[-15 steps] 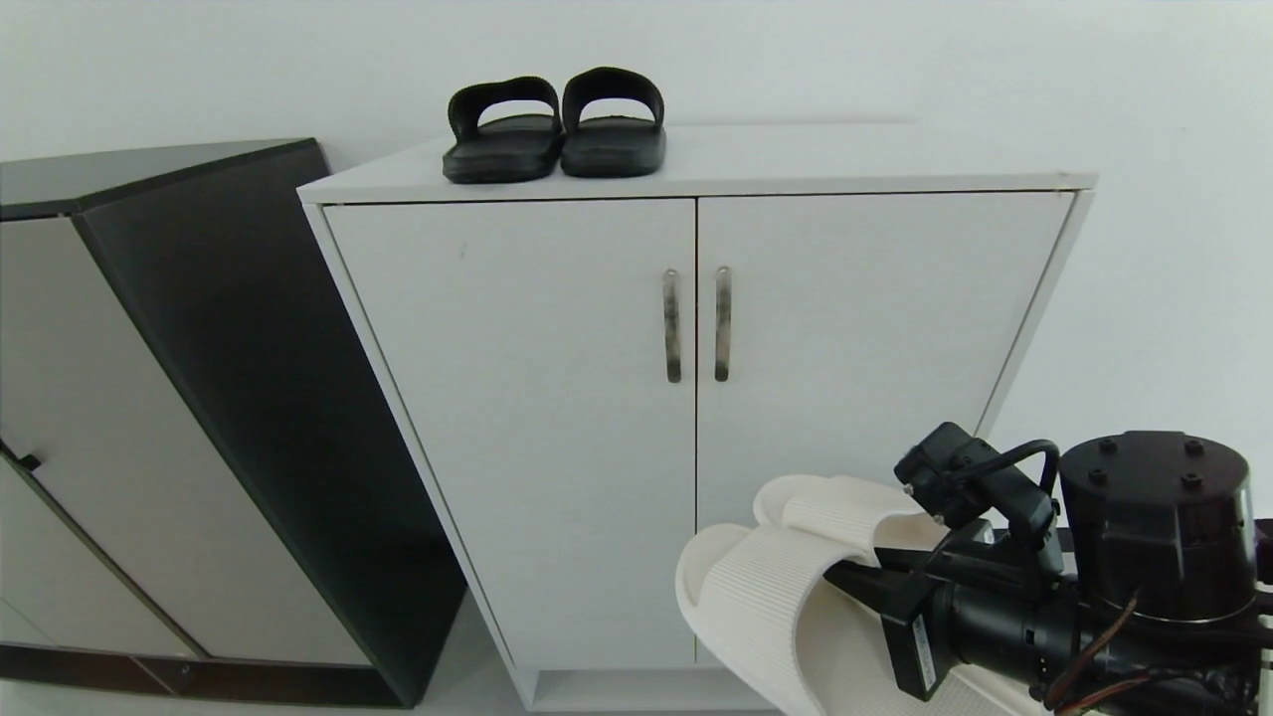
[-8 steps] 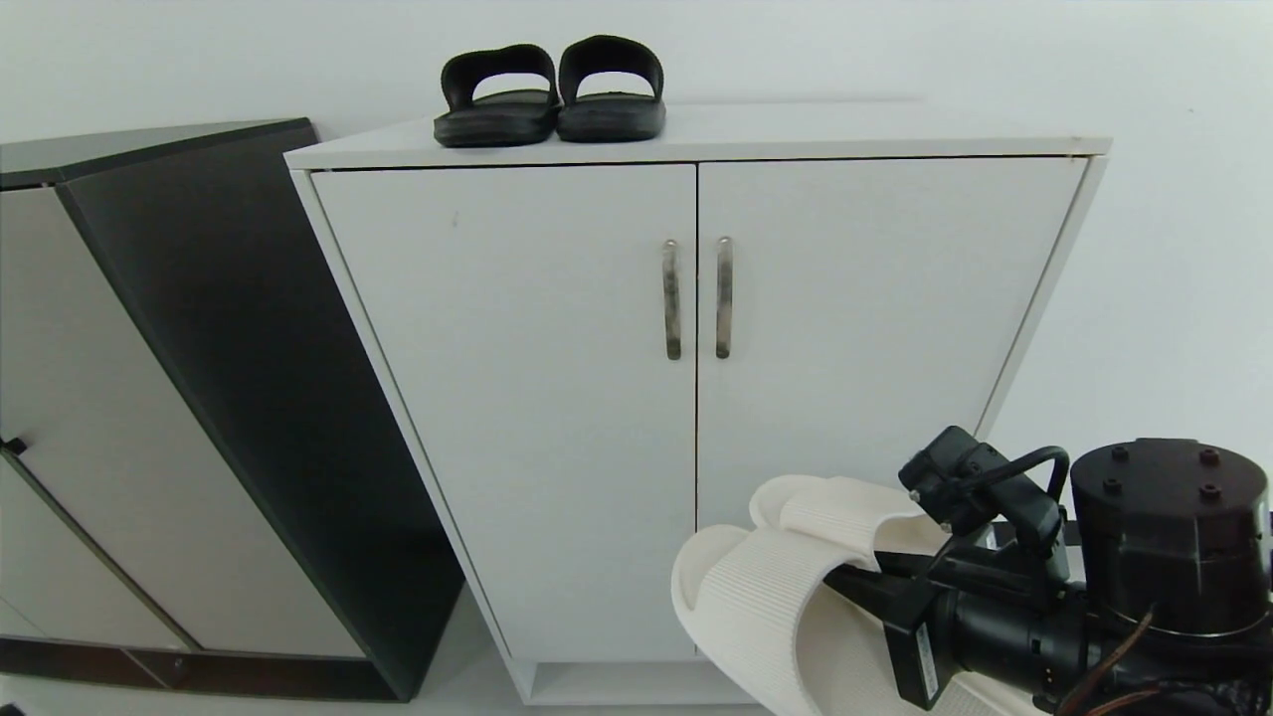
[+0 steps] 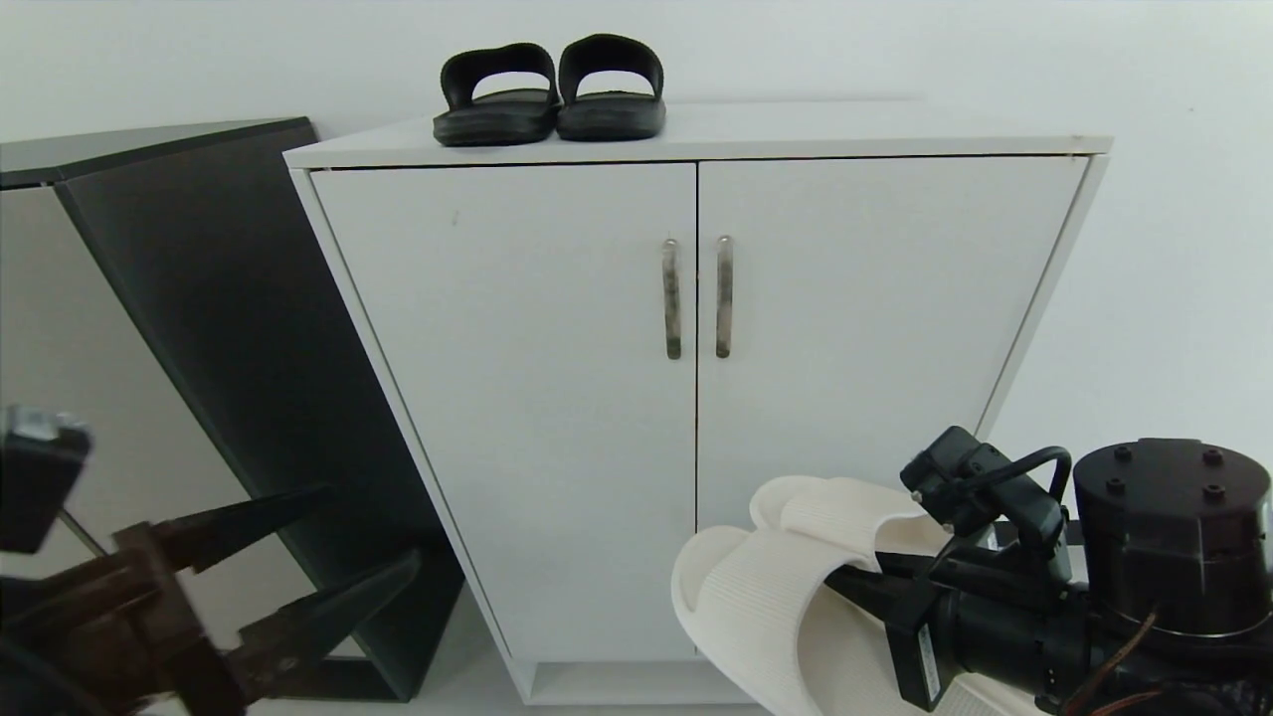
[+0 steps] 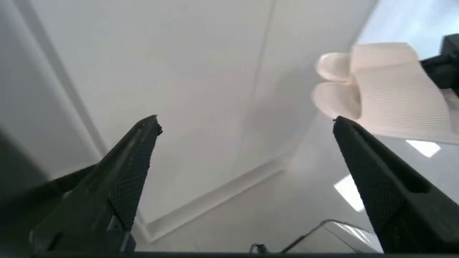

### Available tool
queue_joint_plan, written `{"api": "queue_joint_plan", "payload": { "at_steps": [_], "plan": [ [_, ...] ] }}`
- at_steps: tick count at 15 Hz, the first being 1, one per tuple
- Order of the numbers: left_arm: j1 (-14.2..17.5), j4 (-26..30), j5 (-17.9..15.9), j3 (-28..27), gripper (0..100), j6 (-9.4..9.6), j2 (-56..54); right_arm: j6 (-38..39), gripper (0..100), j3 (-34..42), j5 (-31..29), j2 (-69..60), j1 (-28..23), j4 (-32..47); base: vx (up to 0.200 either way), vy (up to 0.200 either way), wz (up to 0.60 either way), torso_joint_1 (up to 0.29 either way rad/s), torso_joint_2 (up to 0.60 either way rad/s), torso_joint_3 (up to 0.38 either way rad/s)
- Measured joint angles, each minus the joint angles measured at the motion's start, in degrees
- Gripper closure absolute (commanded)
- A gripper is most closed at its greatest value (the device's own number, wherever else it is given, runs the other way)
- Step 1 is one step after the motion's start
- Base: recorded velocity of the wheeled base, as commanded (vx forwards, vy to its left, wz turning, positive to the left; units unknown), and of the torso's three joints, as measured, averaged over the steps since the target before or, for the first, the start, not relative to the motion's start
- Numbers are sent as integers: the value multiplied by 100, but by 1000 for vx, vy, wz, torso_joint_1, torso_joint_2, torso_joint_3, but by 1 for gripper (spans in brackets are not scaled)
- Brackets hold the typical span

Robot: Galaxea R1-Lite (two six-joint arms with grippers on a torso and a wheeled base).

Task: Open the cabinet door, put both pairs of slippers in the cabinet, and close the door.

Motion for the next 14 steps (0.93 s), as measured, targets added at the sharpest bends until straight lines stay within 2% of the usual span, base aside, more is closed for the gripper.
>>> {"api": "queue_joint_plan", "payload": {
  "at_steps": [2, 4, 8, 10, 12, 13, 14],
  "plan": [
    [-675, -260, -29, -507, 0, -57, 701, 0, 100, 6, 4, 1, 0, 4, 0, 0, 0, 0, 0, 0],
    [-1242, -317, -44, -992, 0, -273, 1147, 0, 100, 6, 4, 9, 5, 4, 0, 0, 0, 0, 0, 0],
    [-2007, -306, -51, -1886, 0, -478, 1709, -9, 100, 6, -16, 30, 11, 0, 0, 0, 0, 0, 0, 0],
    [-2254, -334, -55, -2274, 0, -453, 2015, -35, 100, 6, -45, 28, 11, -2, 0, 0, 0, 0, 0, 0],
    [-2339, -325, -88, -2745, 0, -482, 2338, -79, 100, 6, -45, 23, 21, -5, 0, 0, 0, 0, 0, 0],
    [-2352, -300, -110, -3014, 0, -585, 2503, -83, 100, 20, -51, 22, 21, -5, 0, 0, 0, 0, 0, 0],
    [-2361, -273, -176, -3339, 0, -768, 2672, -85, 100, 26, -54, 22, 18, -7, 0, 0, 0, 0, 0, 0]
  ]
}}
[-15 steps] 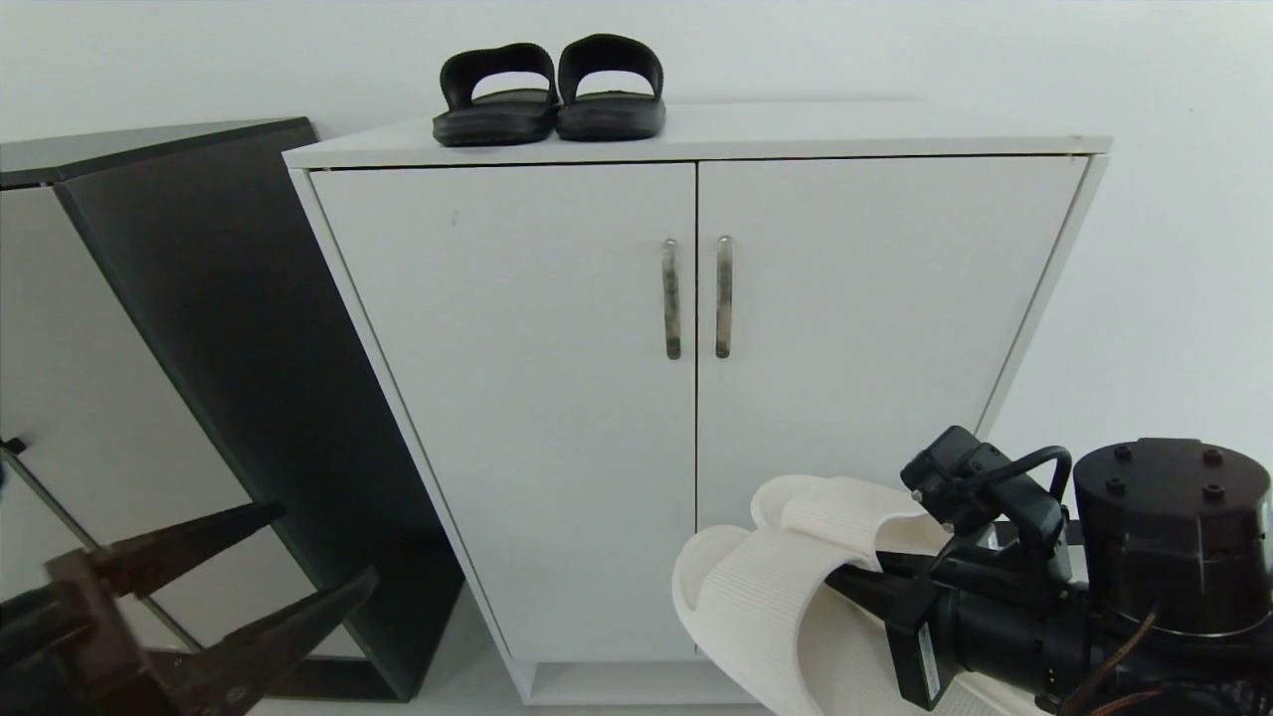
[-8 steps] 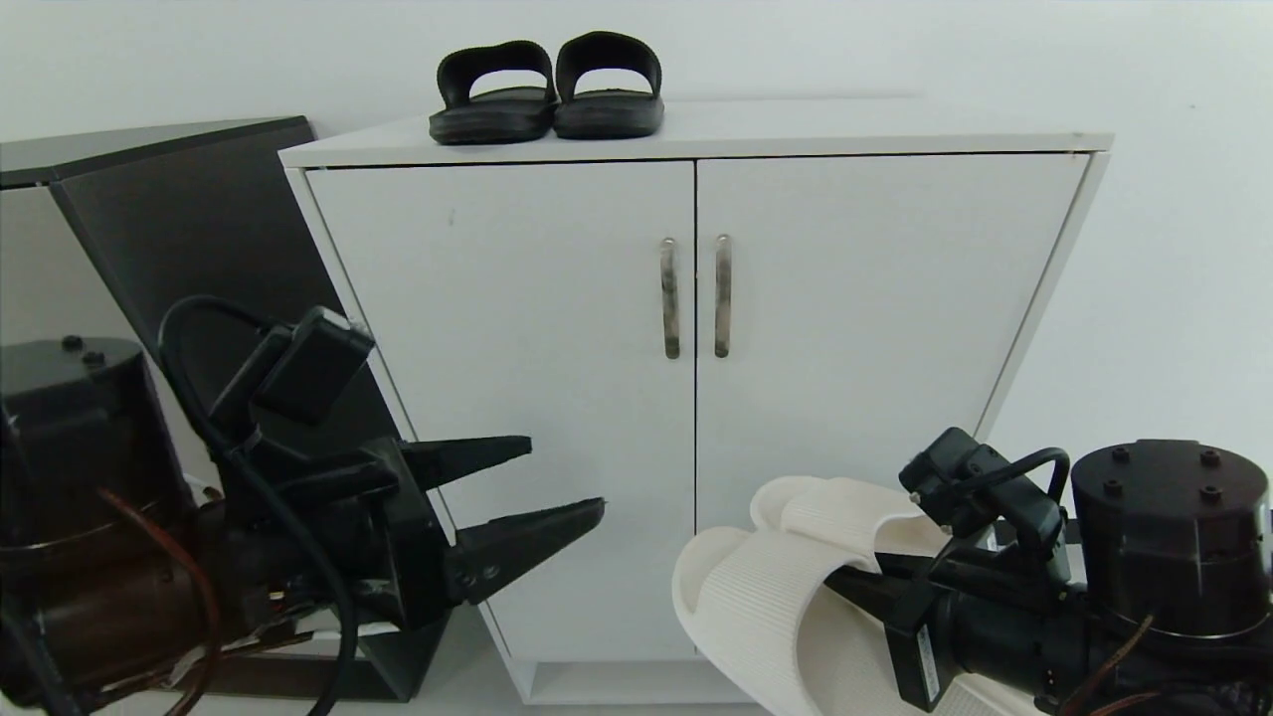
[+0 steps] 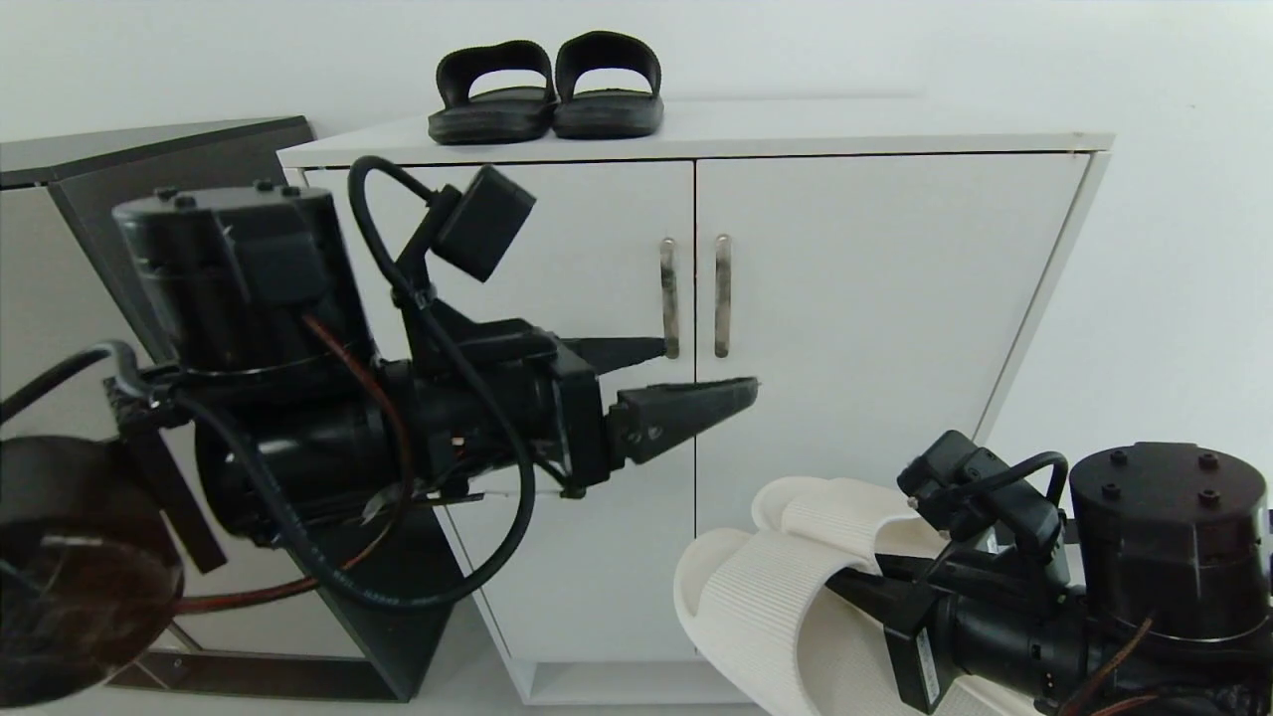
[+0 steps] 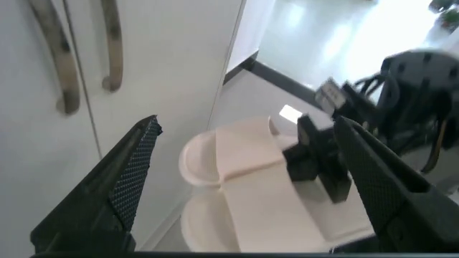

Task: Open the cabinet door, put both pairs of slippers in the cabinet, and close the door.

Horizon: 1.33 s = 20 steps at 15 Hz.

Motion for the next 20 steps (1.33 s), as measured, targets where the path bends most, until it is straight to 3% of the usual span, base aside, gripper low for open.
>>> {"api": "queue_joint_plan", "payload": {
  "at_steps": [3, 5, 7, 14, 20],
  "plan": [
    [-9, 517, -580, -868, 0, -622, 383, -5, 100, 7, 0, -10, 2, 0, 0, 0, 0, 0, 0, 0],
    [0, 778, -736, -1331, 0, -835, 586, -2, 100, 7, 2, -22, 2, 2, 0, 0, 0, 0, 0, 0],
    [0, 807, -678, -1579, 0, -844, 759, -2, 100, 7, 0, -32, 0, 0, 0, 0, 0, 0, 0, 0],
    [-4, 813, 85, -2088, 0, -786, 1259, -2, 100, 7, 20, -24, 2, 7, 0, 0, 0, 0, 0, 0],
    [93, 939, 195, -2425, 0, -628, 1521, -5, 100, 16, 40, -21, 0, 11, 0, 0, 0, 0, 0, 0]
  ]
}}
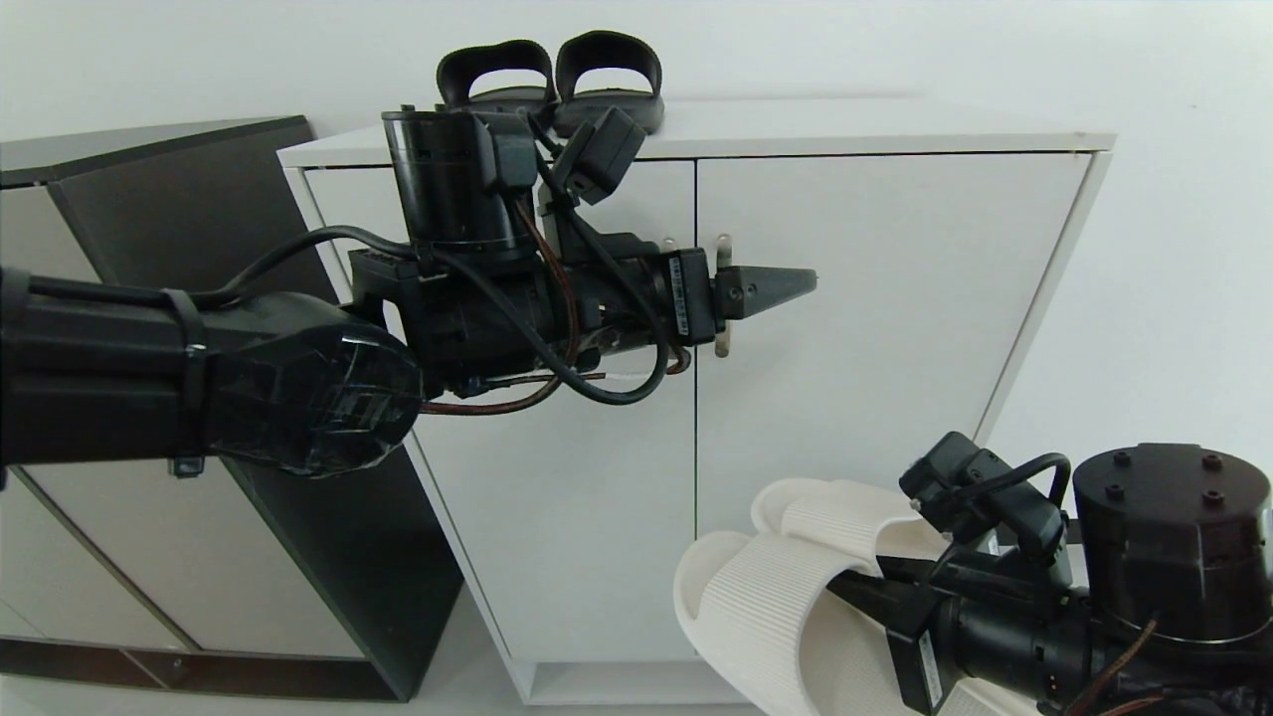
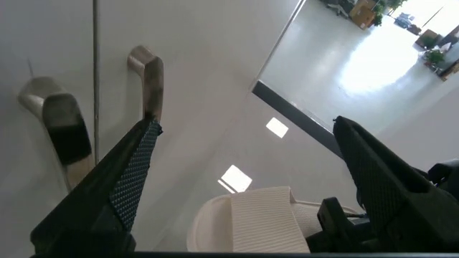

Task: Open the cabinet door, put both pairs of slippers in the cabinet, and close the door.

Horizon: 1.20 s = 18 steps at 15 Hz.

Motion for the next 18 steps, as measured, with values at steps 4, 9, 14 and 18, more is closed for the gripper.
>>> {"api": "queue_joint_plan", "payload": {
  "at_steps": [4, 9, 14, 18],
  "plan": [
    [149, -16, 6, -20, 0, 4, 35, 2, 100, 0, -2, 2, 2, 2, 0, 0, 0, 0, 0, 0],
    [227, -9, 13, -44, 0, 2, 99, 9, 100, 0, 11, 16, 0, 0, 0, 0, 0, 0, 0, 0],
    [224, -16, 20, -245, 0, 4, 336, 9, 100, 0, 13, 18, 9, 0, 0, 0, 0, 0, 0, 0],
    [205, -22, 33, -290, 100, 15, 473, 11, 100, 0, 17, 21, 28, 2, 0, 0, 0, 0, 0, 0]
  ]
}}
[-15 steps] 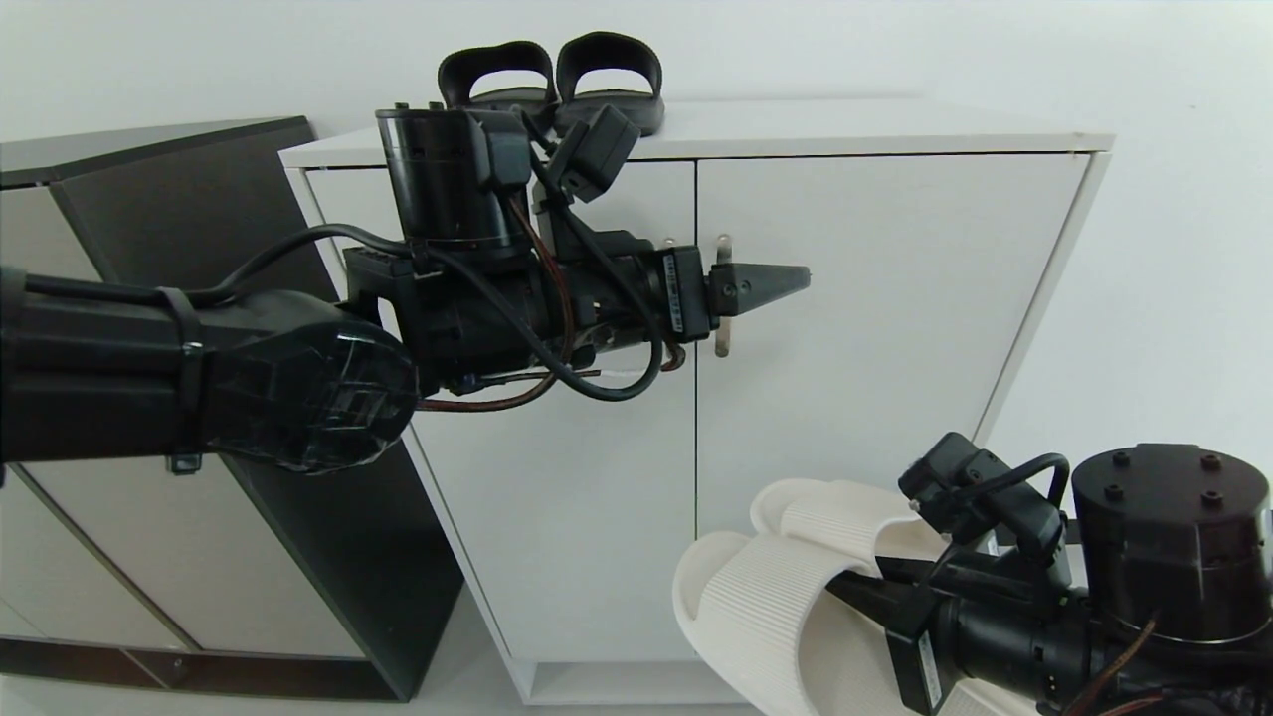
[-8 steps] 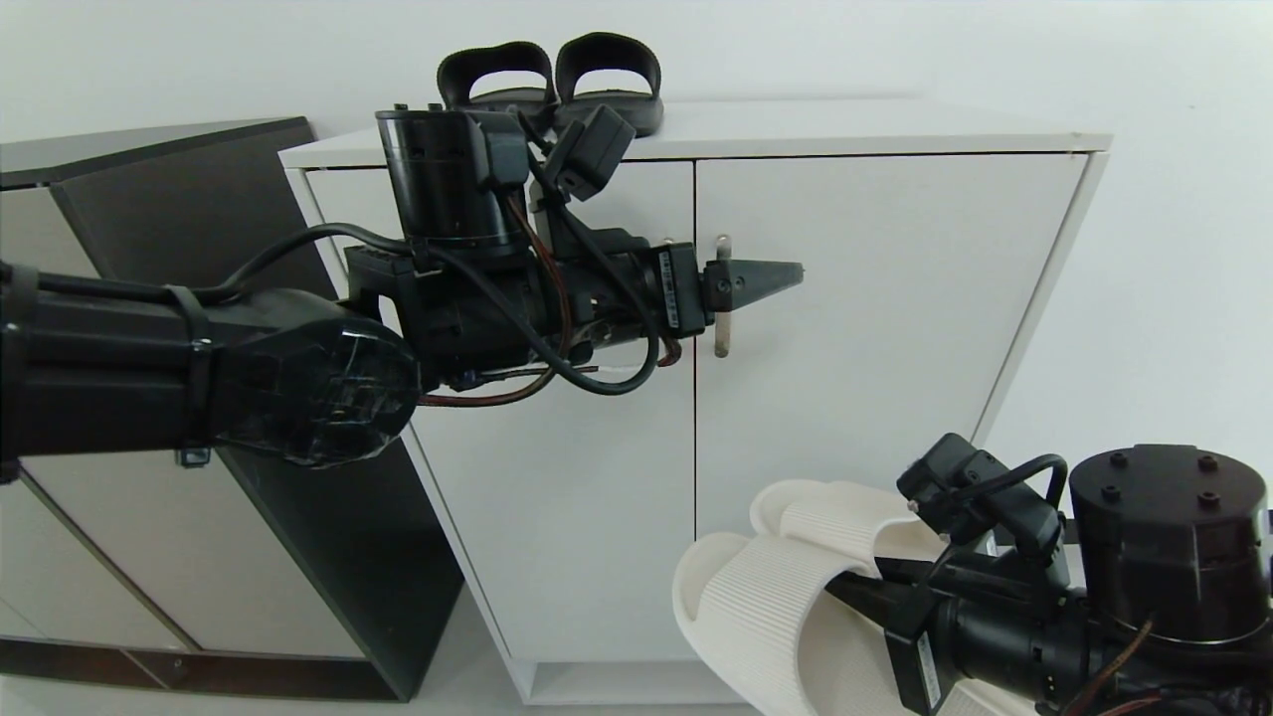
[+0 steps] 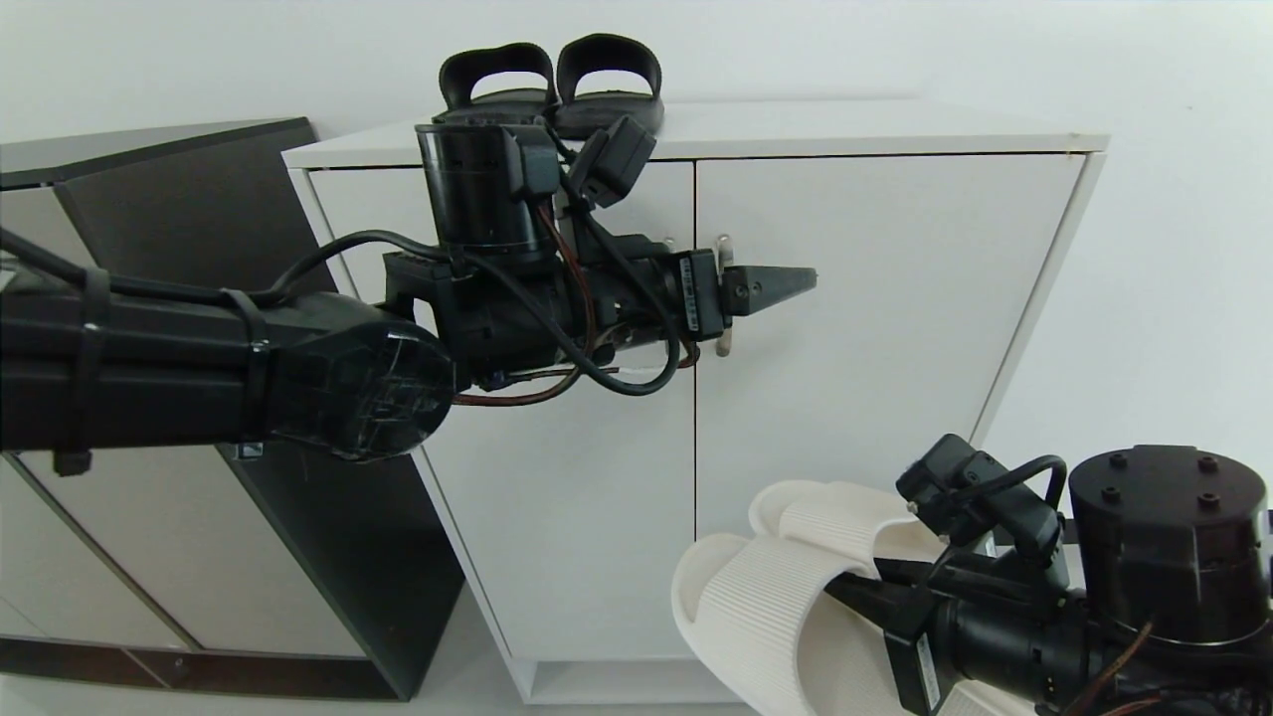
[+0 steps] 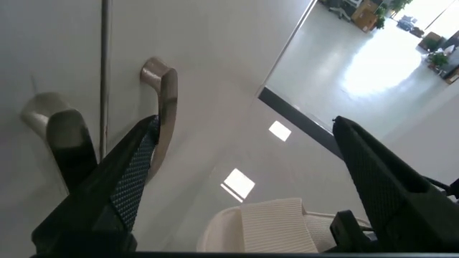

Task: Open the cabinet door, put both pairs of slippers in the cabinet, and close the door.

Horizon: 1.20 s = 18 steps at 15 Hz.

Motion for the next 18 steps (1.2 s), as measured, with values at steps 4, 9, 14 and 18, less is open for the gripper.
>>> {"api": "queue_joint_plan", "payload": {
  "at_steps": [4, 9, 14, 18],
  "plan": [
    [11, 27, 24, 33, 100, 35, 23, 2, 100, 89, 484, -62, 55, 11, 0, 0, 0, 0, 0, 0],
    [-277, 6, -6, 391, 100, 205, -319, -13, 100, 293, 877, -276, 133, 24, 0, 0, 0, 0, 0, 0],
    [-522, -33, -4, 944, 100, 339, -859, -11, 100, 354, 883, -339, 221, 20, 0, 0, 0, 0, 0, 0],
    [-425, -63, -4, 1753, 100, 333, -1651, -15, 100, 356, 874, -350, 293, 7, 0, 0, 0, 0, 0, 0]
  ]
}}
